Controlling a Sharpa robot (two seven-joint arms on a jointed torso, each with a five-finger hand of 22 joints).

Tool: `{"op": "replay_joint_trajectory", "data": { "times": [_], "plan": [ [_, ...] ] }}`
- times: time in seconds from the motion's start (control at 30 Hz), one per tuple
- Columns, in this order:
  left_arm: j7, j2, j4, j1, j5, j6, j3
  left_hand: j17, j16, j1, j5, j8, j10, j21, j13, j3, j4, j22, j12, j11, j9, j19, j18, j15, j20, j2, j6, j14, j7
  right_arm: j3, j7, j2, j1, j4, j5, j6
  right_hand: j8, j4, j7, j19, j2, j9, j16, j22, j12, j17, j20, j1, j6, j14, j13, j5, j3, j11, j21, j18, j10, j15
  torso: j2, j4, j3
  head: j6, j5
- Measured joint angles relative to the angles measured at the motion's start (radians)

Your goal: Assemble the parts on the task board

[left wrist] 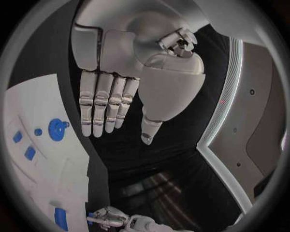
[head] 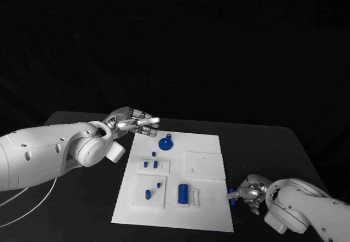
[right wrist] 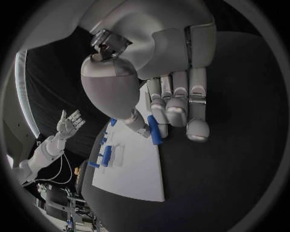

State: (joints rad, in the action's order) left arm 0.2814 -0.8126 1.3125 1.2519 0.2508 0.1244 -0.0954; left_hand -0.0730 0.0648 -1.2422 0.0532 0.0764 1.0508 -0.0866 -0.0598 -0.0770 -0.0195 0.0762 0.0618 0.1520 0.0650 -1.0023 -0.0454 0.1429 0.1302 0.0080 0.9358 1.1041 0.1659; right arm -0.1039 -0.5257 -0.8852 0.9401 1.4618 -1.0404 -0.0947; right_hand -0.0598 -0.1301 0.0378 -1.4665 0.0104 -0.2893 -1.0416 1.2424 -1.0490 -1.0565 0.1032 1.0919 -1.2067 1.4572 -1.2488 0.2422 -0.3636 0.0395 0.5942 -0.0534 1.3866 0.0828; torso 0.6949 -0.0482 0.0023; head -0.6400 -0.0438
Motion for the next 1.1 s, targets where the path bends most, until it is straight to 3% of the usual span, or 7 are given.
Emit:
{"op": "replay_joint_trajectory", "data": {
  "times": [0.03, 0.07, 0.23, 0.4, 0.67, 0.93, 1.1],
  "plan": [
    [0.000, 0.000, 0.000, 0.000, 0.000, 0.000, 0.000, 0.000, 0.000, 0.000, 0.000, 0.000, 0.000, 0.000, 0.000, 0.000, 0.000, 0.000, 0.000, 0.000, 0.000, 0.000, 0.000, 0.000, 0.000, 0.000, 0.000, 0.000, 0.000, -0.005, 0.000, -0.005, -0.001, 0.000, 0.007, -0.001, 0.003, 0.000, 0.000, 0.000, 0.000, 0.020, 0.000, 0.000, 0.000, 0.000, 0.000, 0.000, 0.000, 0.000, 0.000, 0.000, 0.000, 0.000, 0.000, 0.000, 0.000, 0.000, 0.000, 0.0000, 0.0000, 0.000, 0.000],
    [0.000, 0.000, -0.001, 0.000, 0.000, 0.000, 0.000, 0.000, 0.000, 0.000, 0.000, 0.000, 0.000, 0.000, 0.000, 0.000, 0.000, 0.000, 0.000, 0.000, 0.000, 0.000, 0.000, 0.000, 0.000, 0.000, 0.000, 0.000, 0.000, -0.011, 0.000, -0.011, -0.002, 0.000, 0.013, -0.003, 0.004, -0.023, 0.000, 0.000, 0.000, 0.026, 0.000, 0.000, 0.002, 0.001, 0.000, 0.000, 0.000, 0.000, 0.001, 0.000, -0.023, 0.000, 0.000, 0.000, 0.000, 0.000, 0.000, 0.0000, 0.0001, 0.000, 0.000],
    [0.001, 0.000, -0.001, 0.000, 0.000, 0.002, 0.000, 0.000, 0.000, 0.000, 0.000, 0.000, 0.000, 0.000, 0.000, 0.000, 0.000, 0.000, 0.000, 0.000, 0.000, 0.000, 0.000, 0.000, 0.000, 0.000, 0.000, 0.000, 0.000, -0.051, -0.004, -0.032, -0.004, 0.007, 0.032, -0.008, -0.001, -0.032, -0.002, 0.000, -0.004, 0.022, 0.000, -0.001, 0.004, 0.002, 0.000, -0.004, -0.002, 0.000, 0.001, 0.000, -0.032, 0.001, 0.000, 0.000, -0.003, 0.000, -0.001, -0.0004, -0.0012, 0.003, 0.002],
    [0.004, 0.001, -0.001, 0.000, 0.000, 0.005, 0.000, -0.001, 0.000, -0.001, 0.000, 0.000, 0.000, 0.000, 0.000, 0.000, 0.000, 0.001, 0.000, 0.000, 0.000, 0.000, 0.000, -0.005, 0.000, 0.009, 0.000, 0.005, 0.000, -0.070, -0.008, -0.040, -0.003, 0.023, 0.038, -0.011, -0.001, -0.032, -0.003, 0.000, -0.004, 0.020, 0.000, -0.001, 0.004, 0.003, 0.000, -0.004, -0.003, 0.000, 0.002, 0.005, -0.032, 0.000, 0.000, 0.000, -0.004, 0.000, -0.001, -0.0002, -0.0012, 0.004, 0.002],
    [0.009, 0.003, -0.001, 0.000, 0.000, 0.012, 0.000, -0.001, 0.000, -0.001, 0.000, 0.000, 0.000, -0.004, 0.000, -0.004, 0.004, 0.001, 0.000, 0.000, 0.000, 0.000, 0.000, -0.005, 0.000, 0.009, 0.000, 0.013, 0.000, -0.077, -0.017, -0.016, -0.004, 0.071, 0.037, -0.006, -0.001, -0.032, -0.003, 0.000, -0.005, 0.020, 0.000, -0.004, 0.008, 0.004, 0.000, -0.005, -0.003, 0.000, 0.003, 0.011, -0.032, 0.000, -0.006, 0.000, -0.004, 0.000, 0.001, 0.0014, -0.0006, 0.005, 0.000],
    [0.012, 0.008, 0.000, 0.000, -0.001, 0.017, 0.000, -0.001, 0.000, -0.001, 0.000, 0.000, 0.000, -0.004, 0.000, -0.005, 0.005, 0.001, 0.000, 0.000, 0.000, 0.000, 0.000, -0.005, 0.000, 0.009, 0.000, 0.013, 0.000, -0.078, -0.028, 0.053, -0.005, 0.087, 0.019, 0.007, -0.001, -0.032, -0.003, 0.000, -0.005, 0.024, 0.007, -0.008, 0.008, 0.006, 0.000, -0.005, -0.003, 0.000, 0.004, 0.011, -0.031, -0.001, -0.011, 0.000, -0.004, 0.000, 0.001, 0.0024, -0.0006, 0.004, -0.004],
    [0.014, 0.010, 0.001, 0.000, -0.001, 0.018, 0.000, -0.001, 0.000, -0.001, 0.000, 0.000, 0.000, -0.004, 0.000, -0.008, 0.008, 0.001, 0.000, 0.000, 0.000, 0.000, 0.000, -0.005, 0.000, 0.017, 0.000, 0.013, 0.000, -0.068, -0.034, 0.089, -0.005, 0.076, -0.002, 0.017, -0.001, -0.034, -0.003, 0.000, -0.005, 0.027, 0.007, -0.009, 0.012, 0.008, 0.000, -0.005, -0.003, 0.000, 0.005, 0.023, -0.028, -0.002, -0.011, 0.000, -0.006, 0.000, 0.001, 0.0031, -0.0008, 0.003, -0.006]
  ]
}}
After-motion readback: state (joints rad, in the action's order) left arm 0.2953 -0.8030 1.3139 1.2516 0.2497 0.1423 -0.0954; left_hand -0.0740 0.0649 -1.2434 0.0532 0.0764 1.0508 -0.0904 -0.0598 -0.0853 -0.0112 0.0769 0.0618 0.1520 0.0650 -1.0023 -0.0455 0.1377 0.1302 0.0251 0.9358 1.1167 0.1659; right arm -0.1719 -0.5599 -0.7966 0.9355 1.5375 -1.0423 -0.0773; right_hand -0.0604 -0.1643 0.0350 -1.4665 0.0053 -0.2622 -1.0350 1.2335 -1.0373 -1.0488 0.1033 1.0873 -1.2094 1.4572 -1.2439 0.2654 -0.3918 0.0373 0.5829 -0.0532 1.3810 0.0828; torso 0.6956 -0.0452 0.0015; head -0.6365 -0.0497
